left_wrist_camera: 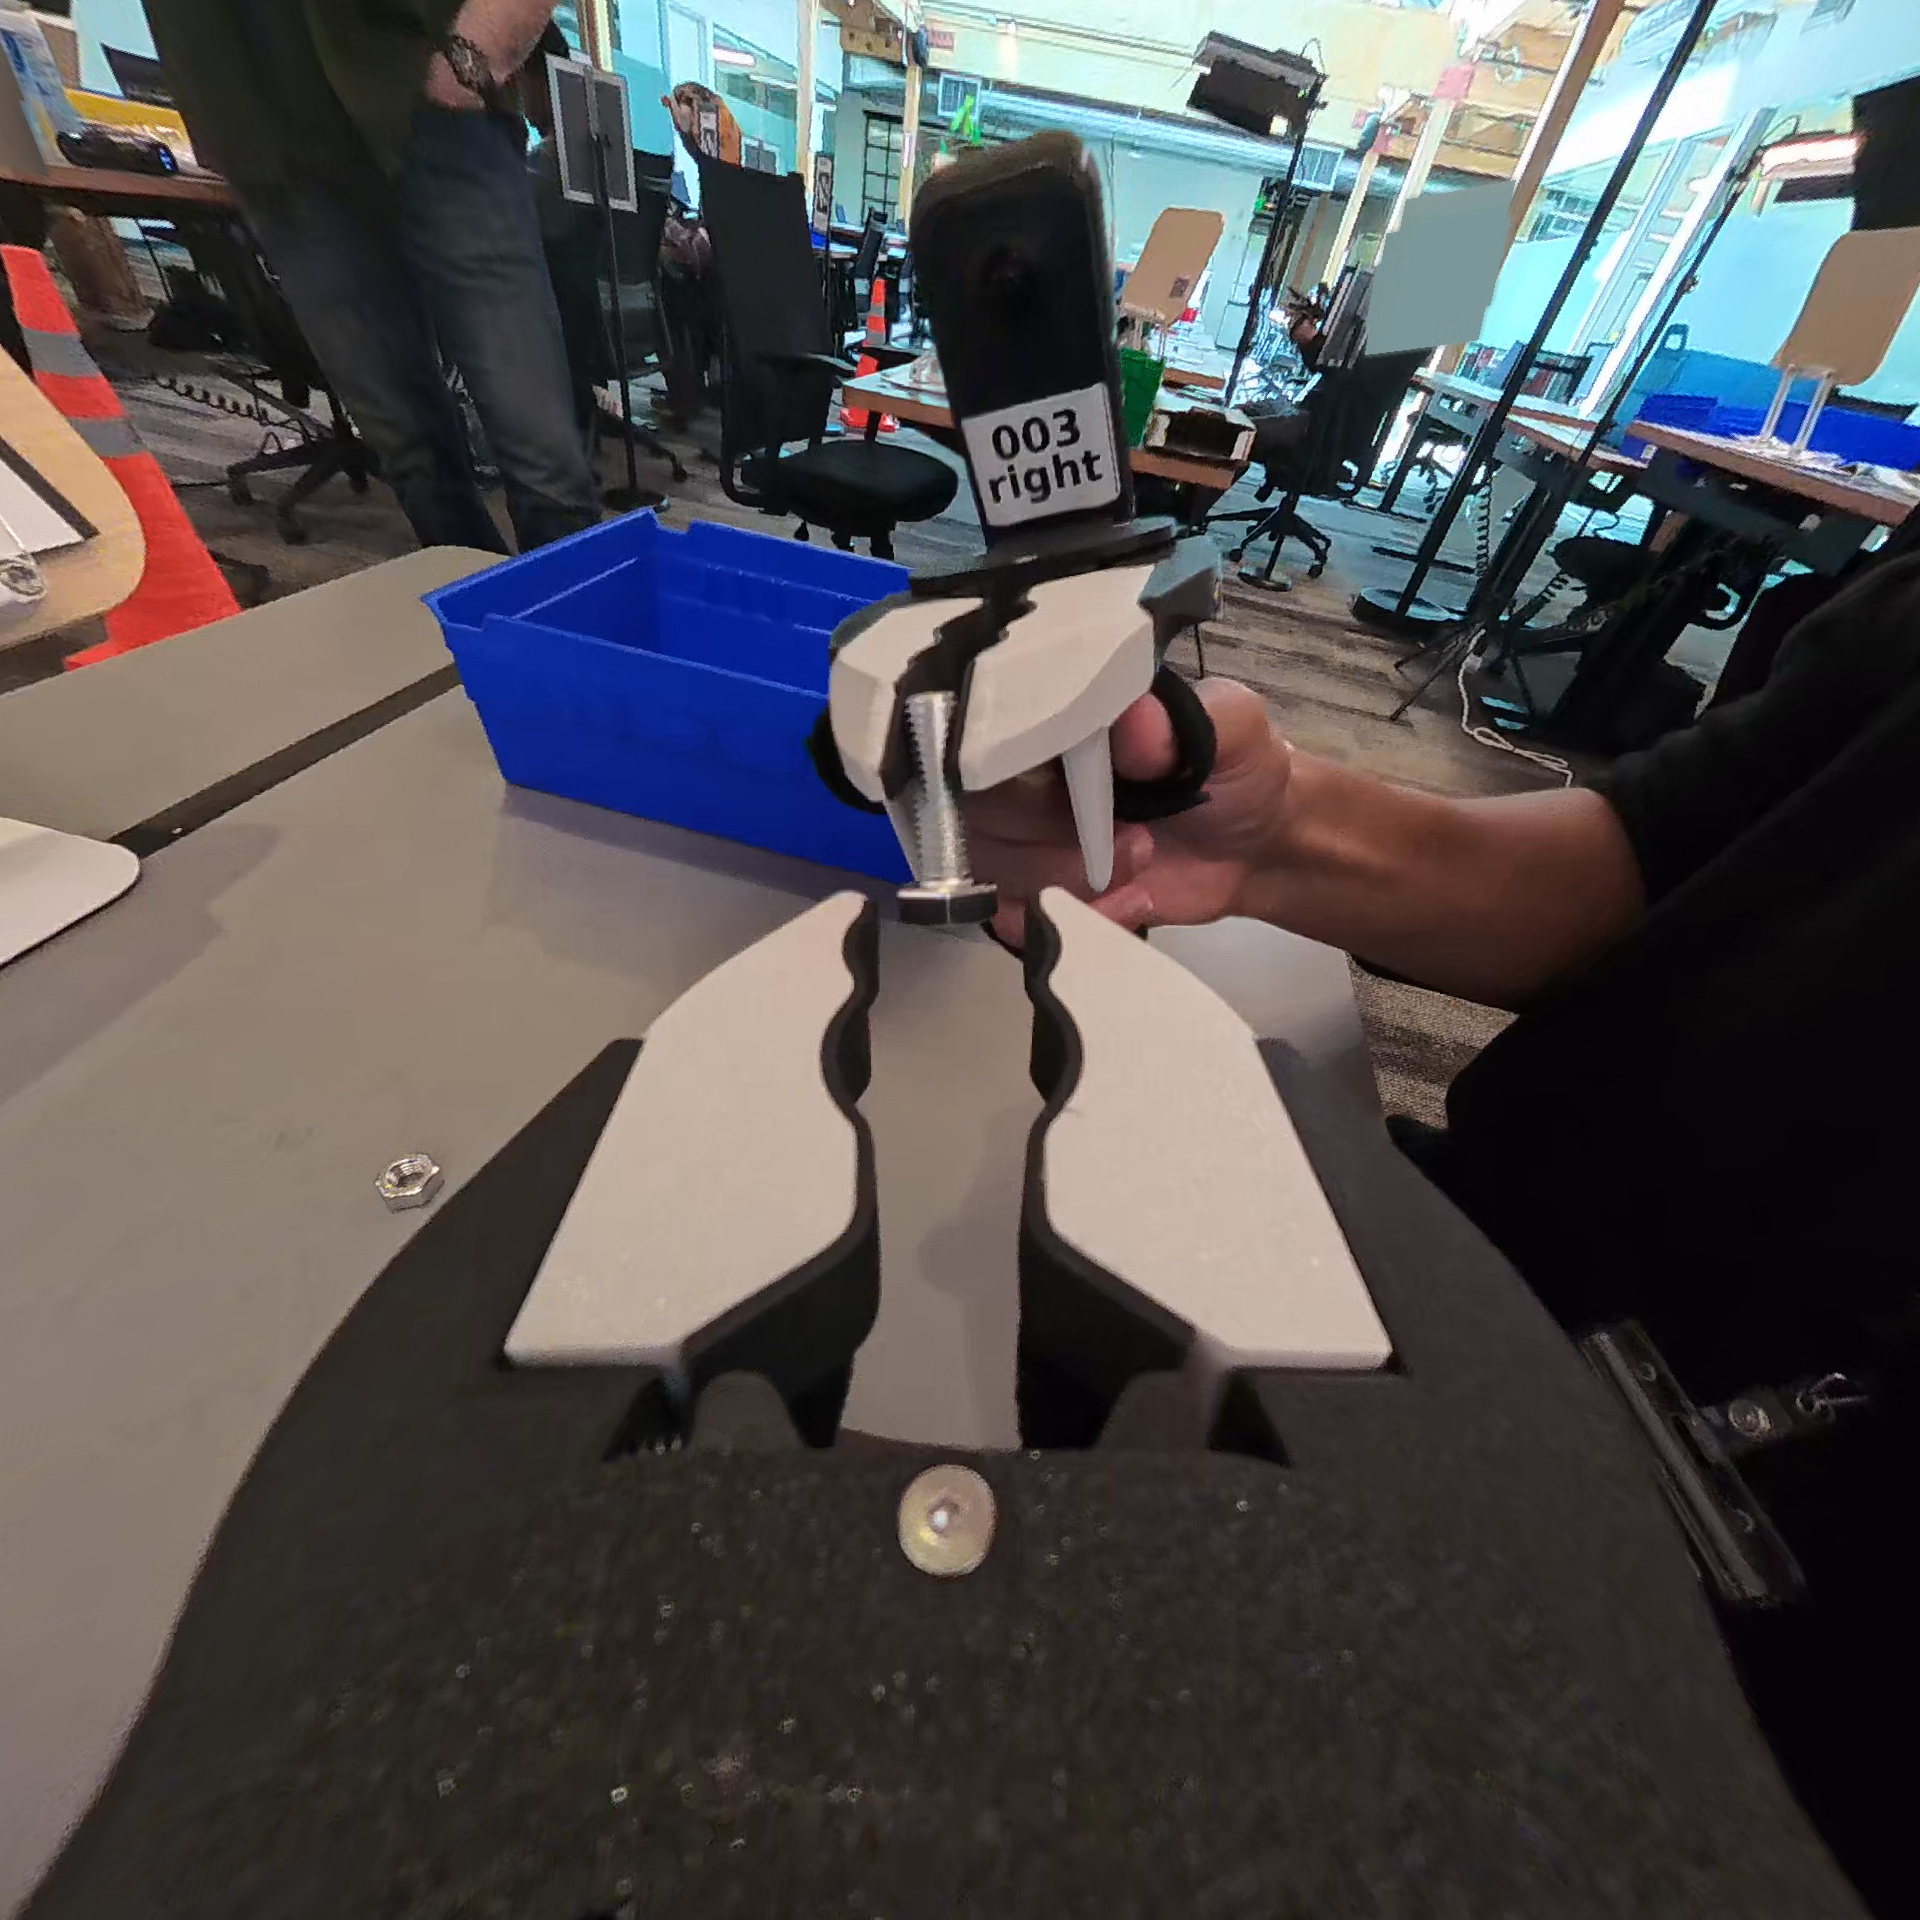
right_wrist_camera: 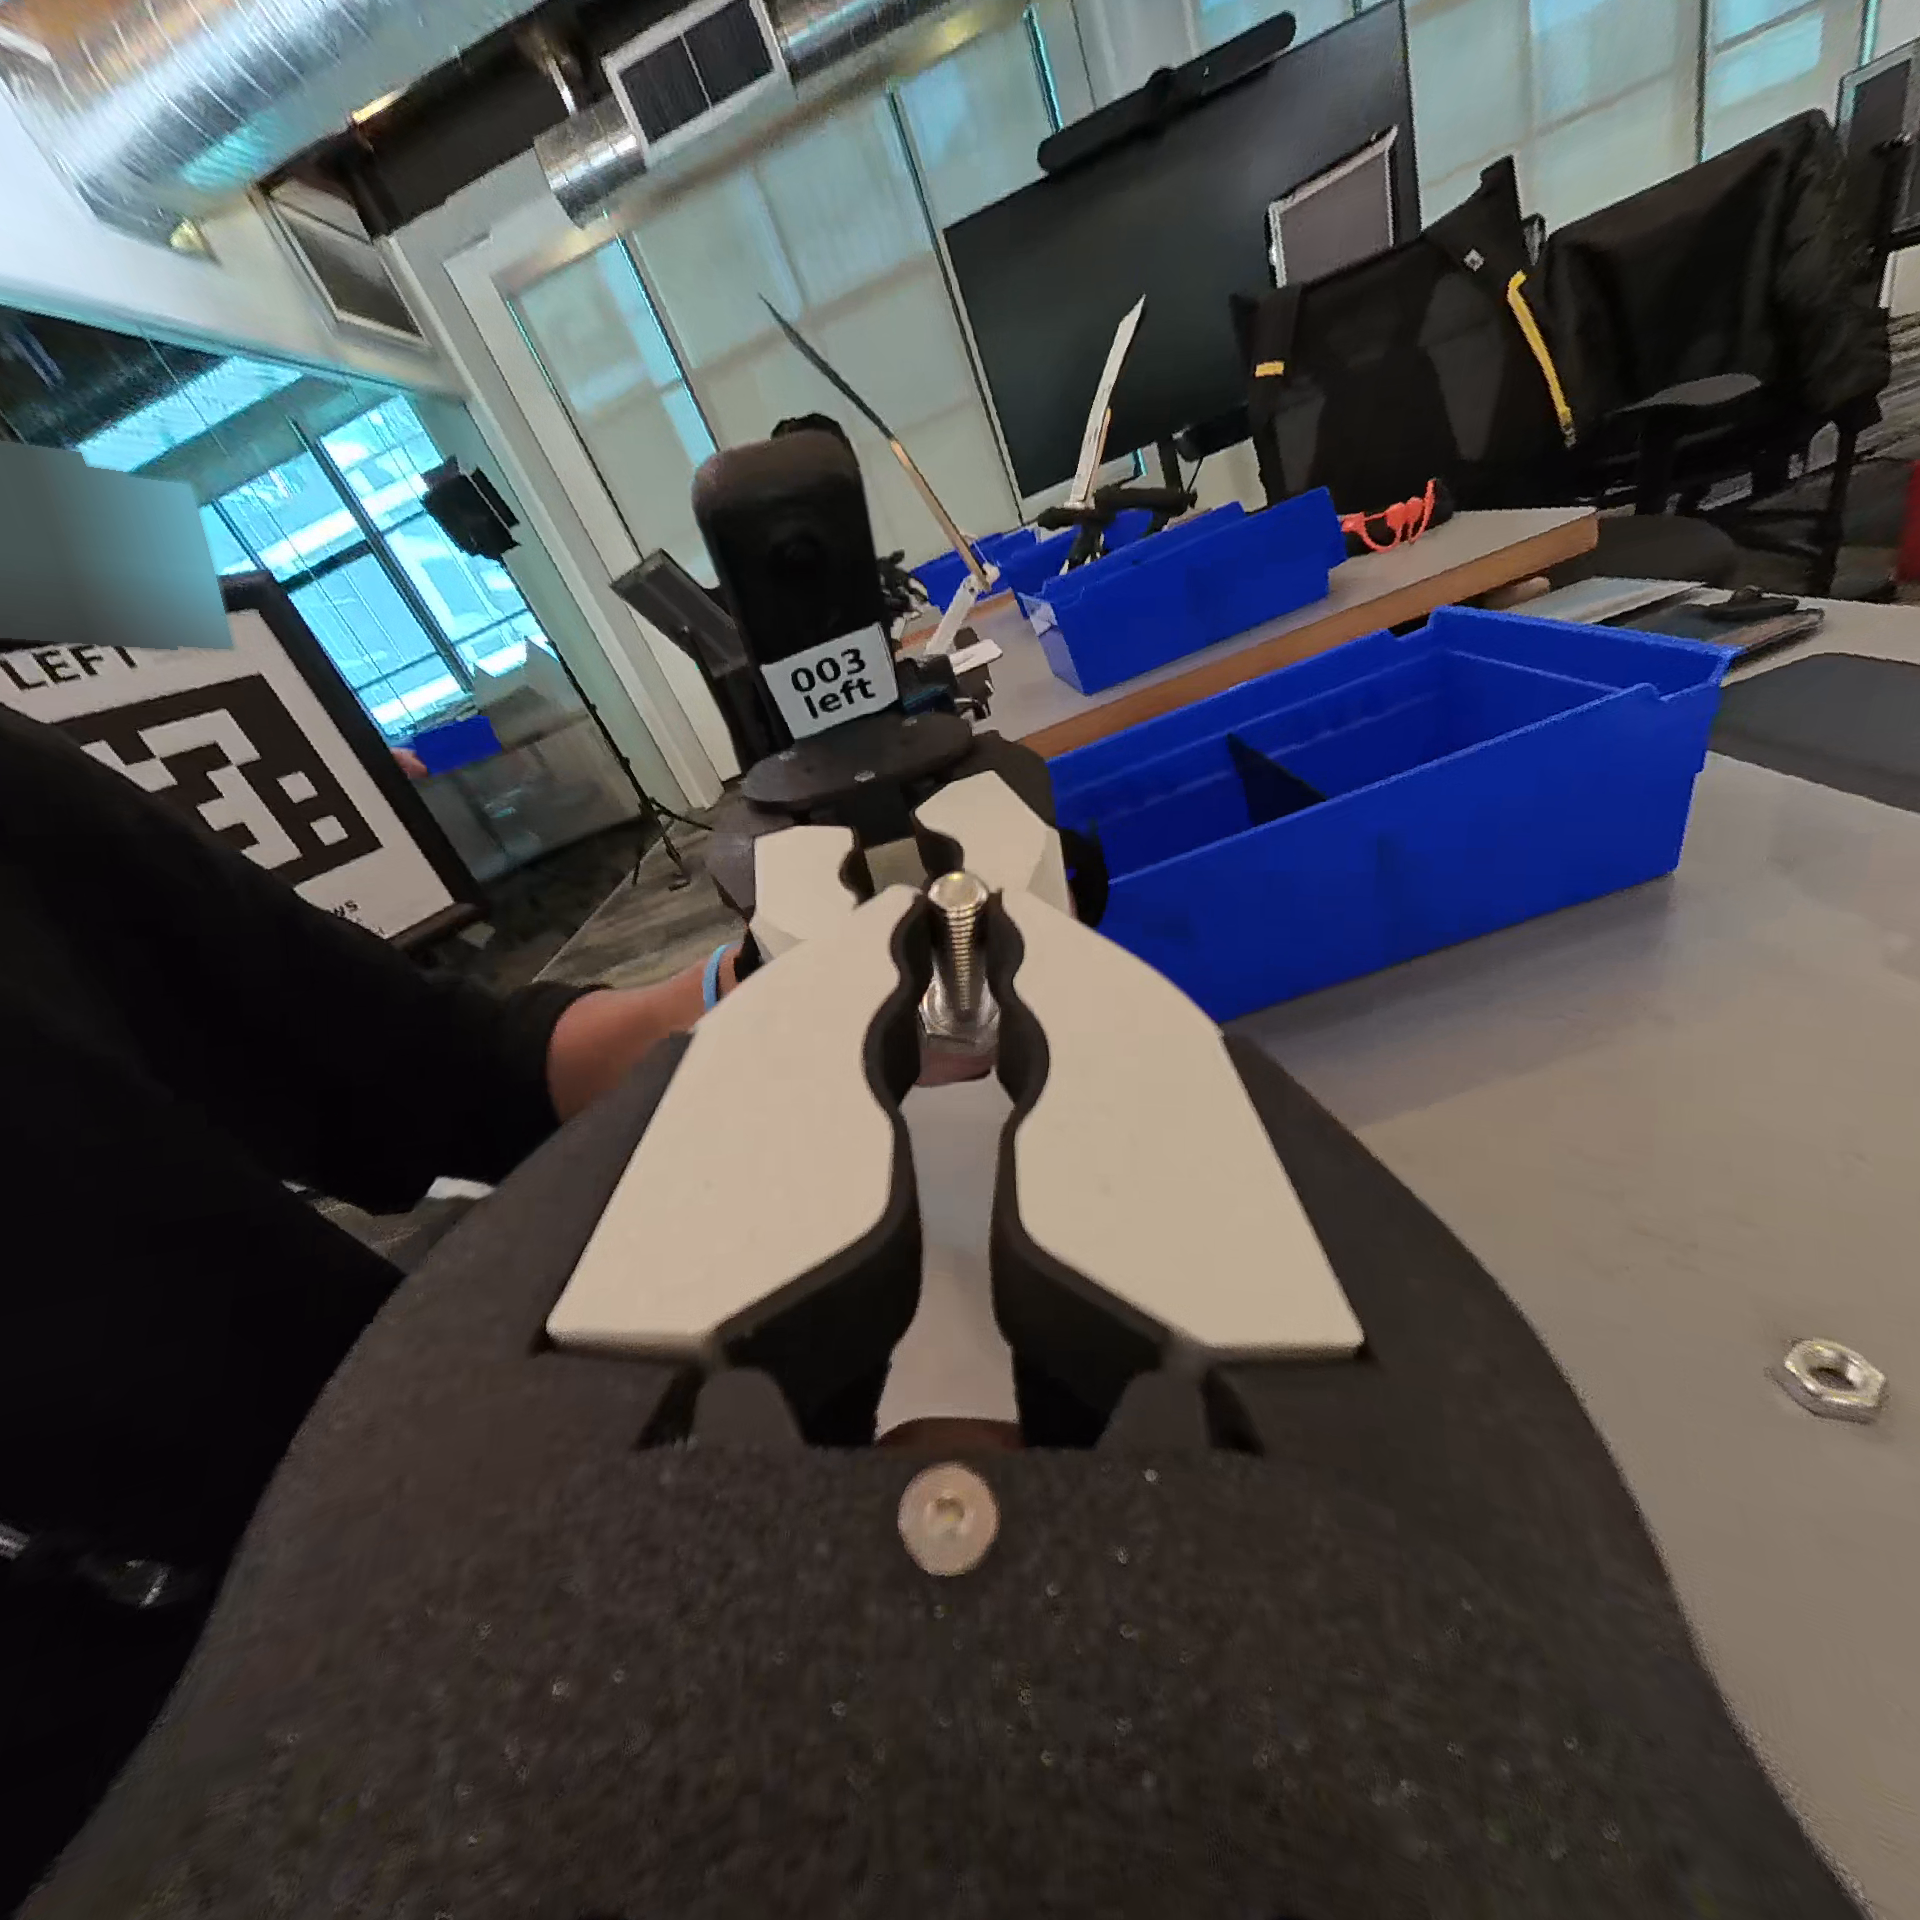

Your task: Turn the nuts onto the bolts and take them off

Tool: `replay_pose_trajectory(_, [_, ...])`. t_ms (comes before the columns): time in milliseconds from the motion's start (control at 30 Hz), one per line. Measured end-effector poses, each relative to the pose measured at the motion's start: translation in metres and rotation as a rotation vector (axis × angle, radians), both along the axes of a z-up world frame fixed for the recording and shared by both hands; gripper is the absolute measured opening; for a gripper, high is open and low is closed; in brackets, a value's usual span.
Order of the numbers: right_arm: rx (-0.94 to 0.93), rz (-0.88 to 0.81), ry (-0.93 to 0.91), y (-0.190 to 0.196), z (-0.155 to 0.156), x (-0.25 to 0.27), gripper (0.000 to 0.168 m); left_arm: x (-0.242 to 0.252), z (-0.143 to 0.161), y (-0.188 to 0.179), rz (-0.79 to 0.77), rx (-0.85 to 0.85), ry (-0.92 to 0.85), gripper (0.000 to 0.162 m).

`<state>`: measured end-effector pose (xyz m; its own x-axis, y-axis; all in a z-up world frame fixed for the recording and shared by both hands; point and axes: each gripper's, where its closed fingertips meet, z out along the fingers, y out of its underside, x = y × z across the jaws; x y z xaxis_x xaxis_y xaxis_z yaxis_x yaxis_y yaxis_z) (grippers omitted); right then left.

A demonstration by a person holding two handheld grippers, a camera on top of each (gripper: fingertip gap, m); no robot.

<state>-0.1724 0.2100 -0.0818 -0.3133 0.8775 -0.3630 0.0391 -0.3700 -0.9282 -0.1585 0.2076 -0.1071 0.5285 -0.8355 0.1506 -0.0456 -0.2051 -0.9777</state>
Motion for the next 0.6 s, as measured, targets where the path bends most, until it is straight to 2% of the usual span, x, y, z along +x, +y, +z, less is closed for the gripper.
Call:
replay_pose_trajectory(200, [-0.019, 0.02, 0.03, -0.0044, 0.0016, -0.0038, 0.009, 0.0026, -0.0002, -0.0004, -0.002, -0.009, -0.012, 0.018])
replay_pose_trajectory(600, [-0.061, 0.023, 0.017, 0.0009, -0.0044, -0.0064, 0.01, 0.0011, -0.007, 0.0045, 0.08, -0.004, -0.043, 0.017])
